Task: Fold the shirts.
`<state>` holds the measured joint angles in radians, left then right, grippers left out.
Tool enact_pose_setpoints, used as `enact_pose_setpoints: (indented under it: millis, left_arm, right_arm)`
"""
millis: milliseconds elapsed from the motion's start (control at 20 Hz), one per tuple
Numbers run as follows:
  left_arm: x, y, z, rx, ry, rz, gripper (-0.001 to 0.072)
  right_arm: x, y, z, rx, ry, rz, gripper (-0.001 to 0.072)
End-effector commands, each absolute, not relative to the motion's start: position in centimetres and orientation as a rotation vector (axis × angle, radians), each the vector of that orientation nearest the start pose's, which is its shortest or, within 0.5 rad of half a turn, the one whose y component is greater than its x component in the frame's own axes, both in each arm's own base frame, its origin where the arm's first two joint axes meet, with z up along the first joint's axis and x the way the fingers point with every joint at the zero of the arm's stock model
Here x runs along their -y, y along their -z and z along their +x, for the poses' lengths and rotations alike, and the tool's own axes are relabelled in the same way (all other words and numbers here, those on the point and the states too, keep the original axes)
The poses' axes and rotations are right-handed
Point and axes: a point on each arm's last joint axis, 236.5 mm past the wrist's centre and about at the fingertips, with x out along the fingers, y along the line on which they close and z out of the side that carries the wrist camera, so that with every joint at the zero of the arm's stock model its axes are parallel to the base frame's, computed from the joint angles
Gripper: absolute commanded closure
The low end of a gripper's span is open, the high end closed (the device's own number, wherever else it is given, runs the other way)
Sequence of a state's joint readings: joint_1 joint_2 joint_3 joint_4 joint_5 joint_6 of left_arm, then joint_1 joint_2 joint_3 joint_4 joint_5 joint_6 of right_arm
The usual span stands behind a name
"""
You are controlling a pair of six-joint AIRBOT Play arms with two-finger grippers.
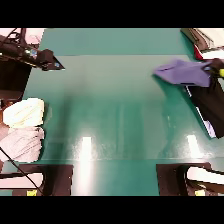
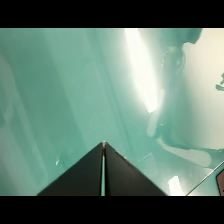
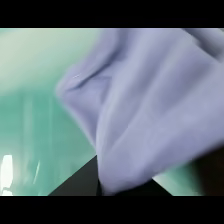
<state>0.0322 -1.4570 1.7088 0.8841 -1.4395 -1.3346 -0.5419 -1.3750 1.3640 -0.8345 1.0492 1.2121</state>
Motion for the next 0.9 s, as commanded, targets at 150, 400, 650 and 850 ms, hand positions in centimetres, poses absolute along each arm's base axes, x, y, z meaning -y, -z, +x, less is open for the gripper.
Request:
enact_pose_setpoints:
  millis: [150, 400, 650, 850]
  left_arm:
    - [19.3, -17.2, 43.0, -1.001, 0.731, -0.241, 0.0684]
    - [19.1, -16.8, 43.0, -1.007, 0.721, -0.215, 0.0684]
    - [18.8, -16.3, 42.5, -1.032, 0.717, -0.193, 0.0685]
    - [18.6, -16.1, 42.6, -1.035, 0.709, -0.184, 0.0684]
  right_arm:
    - [19.7, -18.1, 45.4, -0.579, 0.094, 0.516, 0.0693]
    - [19.0, -24.6, 45.5, -0.501, 0.051, 0.422, 0.0693]
    - [18.2, -26.4, 43.8, -0.552, 0.049, 0.447, 0.0693]
    - [19.2, -22.6, 40.1, -0.710, 0.145, 0.498, 0.0693]
